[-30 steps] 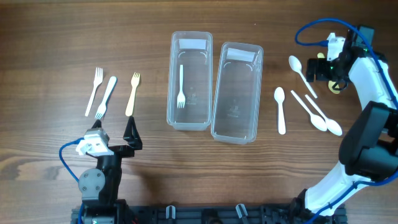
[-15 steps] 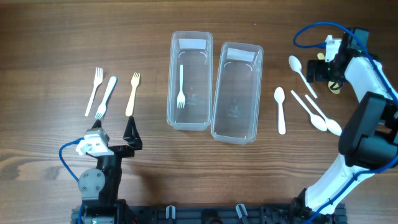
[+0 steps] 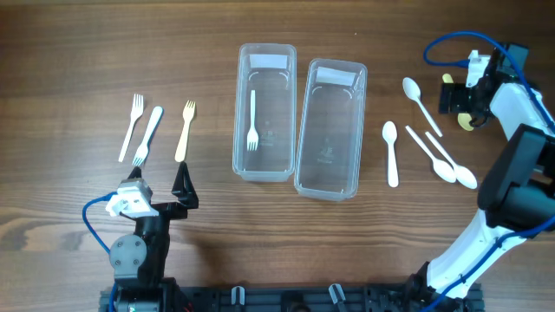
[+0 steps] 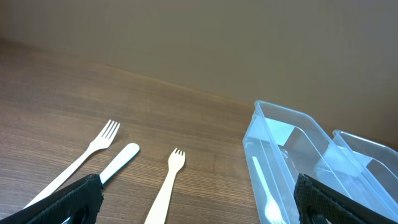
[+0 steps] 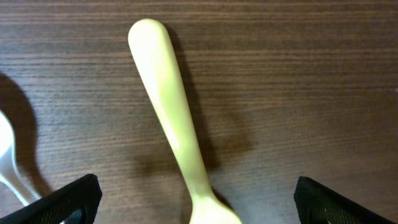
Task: Pack container
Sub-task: 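Lower the right gripper onto the yellow spoon handle and grasp it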
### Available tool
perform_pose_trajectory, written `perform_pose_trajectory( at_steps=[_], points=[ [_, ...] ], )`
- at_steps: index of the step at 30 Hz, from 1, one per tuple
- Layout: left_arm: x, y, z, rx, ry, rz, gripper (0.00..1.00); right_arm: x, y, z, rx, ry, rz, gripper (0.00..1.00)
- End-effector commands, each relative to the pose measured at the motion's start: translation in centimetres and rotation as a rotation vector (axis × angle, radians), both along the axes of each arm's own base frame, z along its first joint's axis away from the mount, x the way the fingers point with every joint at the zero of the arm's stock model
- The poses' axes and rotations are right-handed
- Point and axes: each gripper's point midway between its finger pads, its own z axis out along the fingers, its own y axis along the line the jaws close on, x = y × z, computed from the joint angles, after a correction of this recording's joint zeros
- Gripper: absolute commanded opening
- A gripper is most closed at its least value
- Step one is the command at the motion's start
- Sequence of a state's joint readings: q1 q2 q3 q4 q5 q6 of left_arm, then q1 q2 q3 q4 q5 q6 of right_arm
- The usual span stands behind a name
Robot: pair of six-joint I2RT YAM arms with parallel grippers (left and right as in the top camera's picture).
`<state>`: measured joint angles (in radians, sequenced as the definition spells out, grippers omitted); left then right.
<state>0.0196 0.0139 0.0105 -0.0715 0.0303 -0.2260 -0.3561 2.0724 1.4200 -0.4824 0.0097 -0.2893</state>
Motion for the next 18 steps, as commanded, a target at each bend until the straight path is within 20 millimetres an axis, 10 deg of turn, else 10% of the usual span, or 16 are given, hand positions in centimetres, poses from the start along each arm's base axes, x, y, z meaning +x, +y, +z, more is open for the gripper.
perform_pose_trajectory(
  at_steps=[1, 18],
  points=[
    [0.0, 0.0, -0.2, 0.009, 0.002, 0.0, 1.0, 0.7, -0.4, -0.7, -0.013, -0.008, -0.015, 1.0],
    [0.0, 0.0, -0.2, 0.009, 0.002, 0.0, 1.0, 1.3, -0.5, -2.6, -0.006, -0.01, -0.011, 1.0]
  ],
)
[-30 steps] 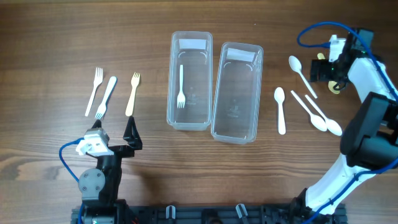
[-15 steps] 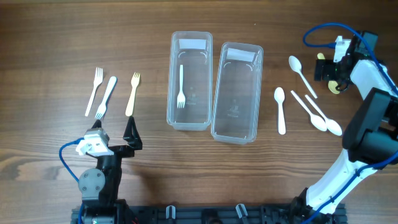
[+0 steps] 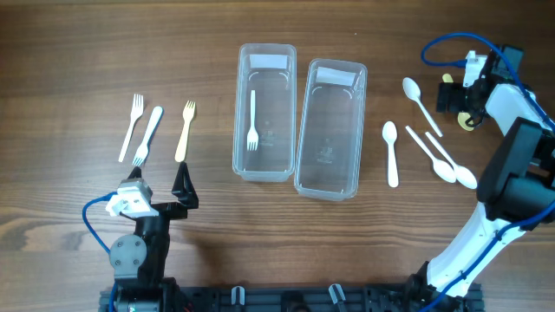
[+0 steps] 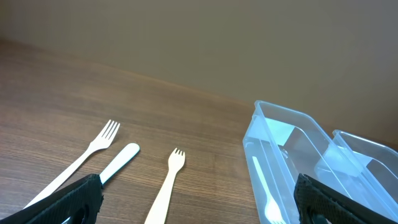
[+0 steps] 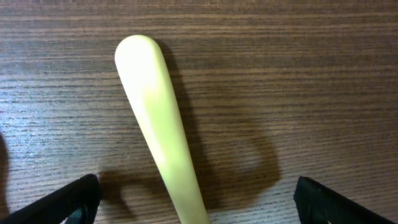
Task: Pack container
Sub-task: 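Lower the right gripper onto the yellow spoon handle and grasp it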
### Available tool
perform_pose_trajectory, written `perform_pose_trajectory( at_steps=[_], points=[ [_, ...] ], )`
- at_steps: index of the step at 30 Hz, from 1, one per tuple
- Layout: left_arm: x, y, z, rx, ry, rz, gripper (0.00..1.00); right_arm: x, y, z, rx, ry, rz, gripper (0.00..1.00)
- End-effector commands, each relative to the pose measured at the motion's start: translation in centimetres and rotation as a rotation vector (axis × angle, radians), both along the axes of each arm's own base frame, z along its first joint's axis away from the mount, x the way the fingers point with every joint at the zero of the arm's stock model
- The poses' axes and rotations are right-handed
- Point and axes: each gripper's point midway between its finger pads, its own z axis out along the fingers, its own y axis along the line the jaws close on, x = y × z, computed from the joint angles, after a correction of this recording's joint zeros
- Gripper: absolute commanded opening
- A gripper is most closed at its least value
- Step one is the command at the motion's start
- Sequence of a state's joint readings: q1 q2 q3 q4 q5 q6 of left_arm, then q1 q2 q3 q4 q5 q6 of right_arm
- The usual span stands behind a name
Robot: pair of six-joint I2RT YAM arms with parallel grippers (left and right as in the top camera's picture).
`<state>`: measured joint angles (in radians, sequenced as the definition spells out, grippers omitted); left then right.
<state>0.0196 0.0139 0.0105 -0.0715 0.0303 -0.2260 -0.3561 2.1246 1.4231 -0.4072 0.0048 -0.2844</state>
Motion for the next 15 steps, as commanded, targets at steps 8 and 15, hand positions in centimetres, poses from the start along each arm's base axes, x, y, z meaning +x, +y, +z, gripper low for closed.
perform_pose_trajectory(
  at_steps=[8, 15],
  points=[
    [-0.02, 0.0, -0.19, 0.009, 0.002, 0.0, 1.0, 0.14, 0.35, -1.72, 0.023, 0.021, 0.005, 0.95],
    [-0.02, 0.0, -0.19, 0.009, 0.002, 0.0, 1.0, 0.61, 0.79, -1.6, 0.063, -0.007, 0.006, 0.98]
  ],
)
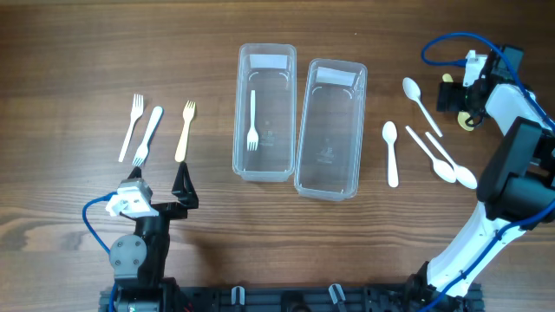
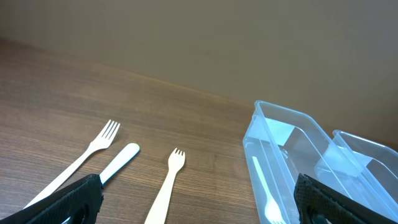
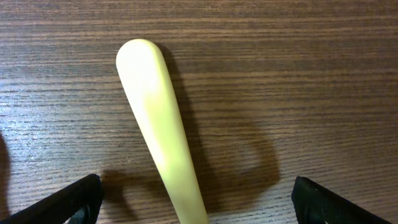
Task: Pack container
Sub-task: 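Lower the right gripper onto the yellow spoon handle and grasp it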
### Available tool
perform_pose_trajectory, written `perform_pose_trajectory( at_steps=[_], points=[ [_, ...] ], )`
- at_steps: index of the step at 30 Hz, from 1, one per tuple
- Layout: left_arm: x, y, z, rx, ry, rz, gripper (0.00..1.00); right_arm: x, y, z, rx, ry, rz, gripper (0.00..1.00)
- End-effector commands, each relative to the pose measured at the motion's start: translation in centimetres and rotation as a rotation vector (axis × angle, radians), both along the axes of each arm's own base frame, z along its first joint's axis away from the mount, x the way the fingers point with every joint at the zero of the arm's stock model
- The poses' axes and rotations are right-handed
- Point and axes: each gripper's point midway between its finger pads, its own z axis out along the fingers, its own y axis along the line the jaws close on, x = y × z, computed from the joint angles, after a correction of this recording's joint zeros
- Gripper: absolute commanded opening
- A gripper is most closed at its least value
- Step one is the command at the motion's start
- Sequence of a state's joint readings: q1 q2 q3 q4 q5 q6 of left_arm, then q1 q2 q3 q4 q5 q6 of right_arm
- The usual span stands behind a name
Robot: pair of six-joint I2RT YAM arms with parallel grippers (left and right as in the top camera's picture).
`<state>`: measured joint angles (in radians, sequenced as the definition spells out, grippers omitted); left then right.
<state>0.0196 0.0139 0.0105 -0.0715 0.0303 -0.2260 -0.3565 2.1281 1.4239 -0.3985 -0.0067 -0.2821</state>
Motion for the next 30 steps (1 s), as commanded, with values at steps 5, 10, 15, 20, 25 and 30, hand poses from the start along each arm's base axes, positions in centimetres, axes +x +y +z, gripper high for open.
perform_pose_trajectory(
  at_steps=[5, 10, 15, 20, 25, 30],
  points=[
    [0.0, 0.0, -0.2, 0.009, 0.002, 0.0, 1.0, 0.7, 0.8, -1.3, 0.127, -0.035, -0.018, 0.99],
    [0.0, 0.0, -0.2, 0.009, 0.002, 0.0, 1.0, 0.0, 0.5, -2.4, 0.141, -0.008, -0.039, 1.0],
    [0.0, 0.0, -0.2, 0.009, 0.002, 0.0, 1.0, -0.6, 0.8, -3.8, 0.156, 0.032, -0.04, 0.98],
    [0.0, 0.0, -0.2, 0.009, 0.002, 0.0, 1.0, -0.6, 0.7, -3.8, 0.151, 0.033, -0.039, 0.62],
    [0.0, 0.0, -0.2, 0.009, 0.002, 0.0, 1.0, -0.7, 0.7, -3.8, 0.152, 0.034, -0.04, 0.31],
    [0.0, 0.0, -0.2, 0.009, 0.002, 0.0, 1.0, 0.1, 0.4, -2.6, 0.154, 0.023, -0.052, 0.06]
  ],
)
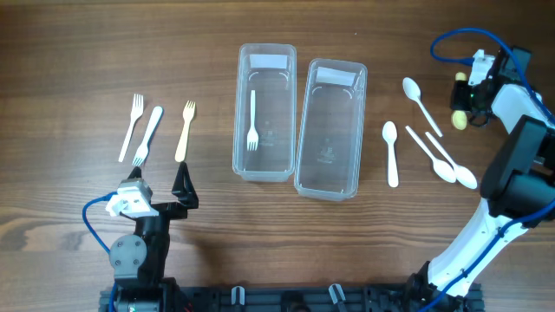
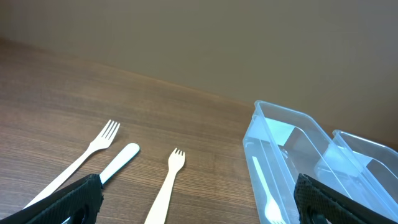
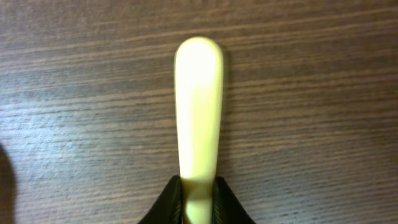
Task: Pack container
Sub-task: 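Lower the right gripper onto the yellow spoon handle and grasp it, then carry the yellow spoon left and drop it into the right container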
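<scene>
Two clear containers stand mid-table: the left container (image 1: 264, 160) holds one white fork (image 1: 252, 121), the right container (image 1: 329, 178) is empty. Far right, my right gripper (image 1: 462, 97) is shut on the handle of a pale yellow spoon (image 3: 199, 106), low over the wood; the spoon's bowl is hidden. White spoons (image 1: 421, 104) (image 1: 391, 152) (image 1: 442, 160) lie between it and the containers. My left gripper (image 1: 160, 186) stands open near the front left, nothing between its fingers, with forks (image 2: 165, 186) lying ahead of it.
Left of the containers lie a white fork (image 1: 131, 126), another white utensil (image 1: 147, 136) and a cream fork (image 1: 185, 130). The right arm's blue cable (image 1: 451, 43) loops above the right gripper. The arm bases stand at the table's front edge.
My right gripper, then open with its fingers wide on either side of the yellow spoon's handle, is now shut on that handle. The handle now points straight ahead in the wrist view. The left arm is unmoved.
My right gripper was open over the yellow spoon at the far right. At the following two moments it sat closer over the handle, still open. Now it is shut on the handle. The left gripper, containers and other cutlery stayed where they were.
</scene>
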### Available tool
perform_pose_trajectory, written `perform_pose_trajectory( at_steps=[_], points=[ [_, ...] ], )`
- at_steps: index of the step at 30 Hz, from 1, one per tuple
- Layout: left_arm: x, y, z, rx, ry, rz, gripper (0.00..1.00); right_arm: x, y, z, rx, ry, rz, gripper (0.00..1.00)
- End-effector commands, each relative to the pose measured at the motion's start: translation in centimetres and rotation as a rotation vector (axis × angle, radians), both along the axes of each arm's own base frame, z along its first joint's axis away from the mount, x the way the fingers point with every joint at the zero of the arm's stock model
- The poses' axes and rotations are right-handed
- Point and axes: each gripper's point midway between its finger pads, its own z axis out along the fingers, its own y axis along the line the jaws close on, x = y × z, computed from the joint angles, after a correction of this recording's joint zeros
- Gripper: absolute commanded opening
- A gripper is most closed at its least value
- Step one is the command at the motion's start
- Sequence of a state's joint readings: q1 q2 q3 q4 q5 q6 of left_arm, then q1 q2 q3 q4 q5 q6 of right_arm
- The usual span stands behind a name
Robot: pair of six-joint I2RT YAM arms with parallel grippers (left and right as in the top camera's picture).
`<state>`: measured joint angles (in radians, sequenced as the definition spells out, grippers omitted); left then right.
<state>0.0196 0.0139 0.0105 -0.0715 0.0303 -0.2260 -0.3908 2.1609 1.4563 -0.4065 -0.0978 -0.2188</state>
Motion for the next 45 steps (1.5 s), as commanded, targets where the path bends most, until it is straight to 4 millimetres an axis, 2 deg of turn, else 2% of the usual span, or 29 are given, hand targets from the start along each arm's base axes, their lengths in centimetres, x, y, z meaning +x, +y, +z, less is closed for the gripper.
perform_pose_trajectory(
  at_steps=[1, 9, 12, 14, 18, 22, 24, 27, 33, 41, 43, 45],
  points=[
    [0.0, 0.0, -0.2, 0.009, 0.002, 0.0, 1.0, 0.0, 0.6, -1.6, 0.046, 0.045, 0.002, 0.06],
    [0.0, 0.0, -0.2, 0.009, 0.002, 0.0, 1.0, 3.8, -0.7, 5.0, 0.009, -0.047, 0.007, 0.04],
    [0.0, 0.0, -0.2, 0.009, 0.002, 0.0, 1.0, 5.1, 0.2, 8.5, 0.013, -0.081, 0.038, 0.04],
    [0.0, 0.0, -0.2, 0.009, 0.002, 0.0, 1.0, 5.8, 1.7, 11.2, 0.023, -0.112, 0.072, 0.04],
    [0.0, 0.0, -0.2, 0.009, 0.002, 0.0, 1.0, 6.4, 7.0, 17.2, 0.093, -0.185, 0.185, 0.04],
    [0.0, 0.0, -0.2, 0.009, 0.002, 0.0, 1.0, 4.9, 12.5, 22.0, 0.131, -0.221, 0.231, 0.04],
    [0.0, 0.0, -0.2, 0.009, 0.002, 0.0, 1.0, 3.6, 14.9, 23.2, 0.16, -0.203, 0.238, 0.04],
    [0.0, 0.0, -0.2, 0.009, 0.002, 0.0, 1.0, 0.9, 18.2, 23.6, 0.229, -0.121, 0.212, 0.04],
    [0.0, 0.0, -0.2, 0.009, 0.002, 0.0, 1.0, -3.8, 23.5, 22.0, 0.328, 0.091, 0.151, 0.04],
    [0.0, 0.0, -0.2, 0.009, 0.002, 0.0, 1.0, -6.3, 31.3, 21.4, 0.367, 0.178, 0.201, 0.05],
    [0.0, 0.0, -0.2, 0.009, 0.002, 0.0, 1.0, -6.7, 32.1, 20.8, 0.343, 0.191, 0.216, 0.08],
    [0.0, 0.0, -0.2, 0.009, 0.002, 0.0, 1.0, -7.1, 32.0, 19.8, 0.297, 0.211, 0.178, 0.09]
  ],
)
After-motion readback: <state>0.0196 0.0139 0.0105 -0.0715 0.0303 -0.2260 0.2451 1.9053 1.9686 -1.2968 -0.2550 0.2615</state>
